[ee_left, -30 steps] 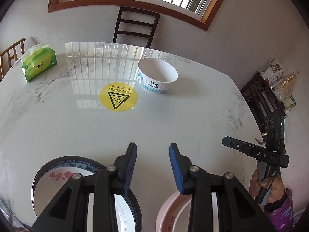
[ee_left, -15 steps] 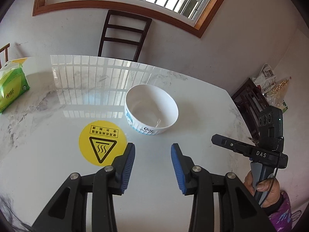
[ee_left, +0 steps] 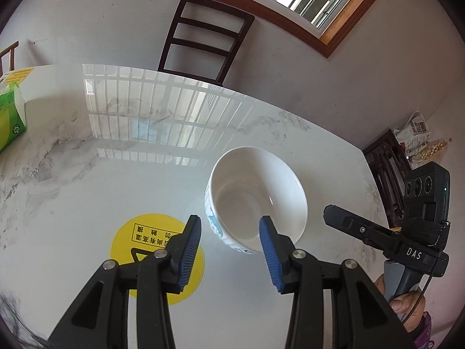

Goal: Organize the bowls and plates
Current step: 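Move the right gripper to the blue-rimmed white bowl and grip its rim, then lift the blue-rimmed bowl and carry it over the bowl stack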

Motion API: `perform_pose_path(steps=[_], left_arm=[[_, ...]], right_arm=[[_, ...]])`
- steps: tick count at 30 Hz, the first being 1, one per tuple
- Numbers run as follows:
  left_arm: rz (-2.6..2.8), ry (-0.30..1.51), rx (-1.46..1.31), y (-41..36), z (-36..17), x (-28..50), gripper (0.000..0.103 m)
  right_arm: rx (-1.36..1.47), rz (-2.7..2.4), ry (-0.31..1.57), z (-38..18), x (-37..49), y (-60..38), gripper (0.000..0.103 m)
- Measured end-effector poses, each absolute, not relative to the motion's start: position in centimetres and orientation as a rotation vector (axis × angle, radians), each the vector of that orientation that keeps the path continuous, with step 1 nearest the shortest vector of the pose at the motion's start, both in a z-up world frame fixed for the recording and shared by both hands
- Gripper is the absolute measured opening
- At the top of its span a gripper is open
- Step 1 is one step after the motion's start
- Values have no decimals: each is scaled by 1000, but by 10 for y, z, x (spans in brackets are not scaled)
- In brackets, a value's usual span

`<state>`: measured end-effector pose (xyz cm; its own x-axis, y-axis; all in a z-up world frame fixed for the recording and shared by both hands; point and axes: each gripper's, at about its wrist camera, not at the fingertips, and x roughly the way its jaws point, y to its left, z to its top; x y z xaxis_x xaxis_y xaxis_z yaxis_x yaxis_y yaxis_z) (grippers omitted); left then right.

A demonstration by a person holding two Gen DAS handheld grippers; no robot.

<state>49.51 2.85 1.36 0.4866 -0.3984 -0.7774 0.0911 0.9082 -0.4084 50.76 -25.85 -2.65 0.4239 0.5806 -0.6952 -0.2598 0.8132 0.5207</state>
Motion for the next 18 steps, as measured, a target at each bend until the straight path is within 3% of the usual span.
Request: perform_pose_path(steps=[9, 11, 12, 14, 18], left_arm=[[-213, 1078, -313, 24, -16, 519, 43], [-197, 1095, -303, 20, -25, 520, 39], [-214, 1097, -319, 18, -27, 519, 22], [-158, 1114, -240, 9, -26, 516, 15], [-132, 1092, -195, 3, -19, 504, 9]], right_arm=[[370, 550, 1055, -48, 529, -243, 66], [353, 556, 1071, -52, 532, -237, 54], [343, 551, 1084, -55, 533, -234, 49], [342, 553, 1110, -61, 535, -229, 26], [315, 550, 1110, -59, 528, -226, 23]])
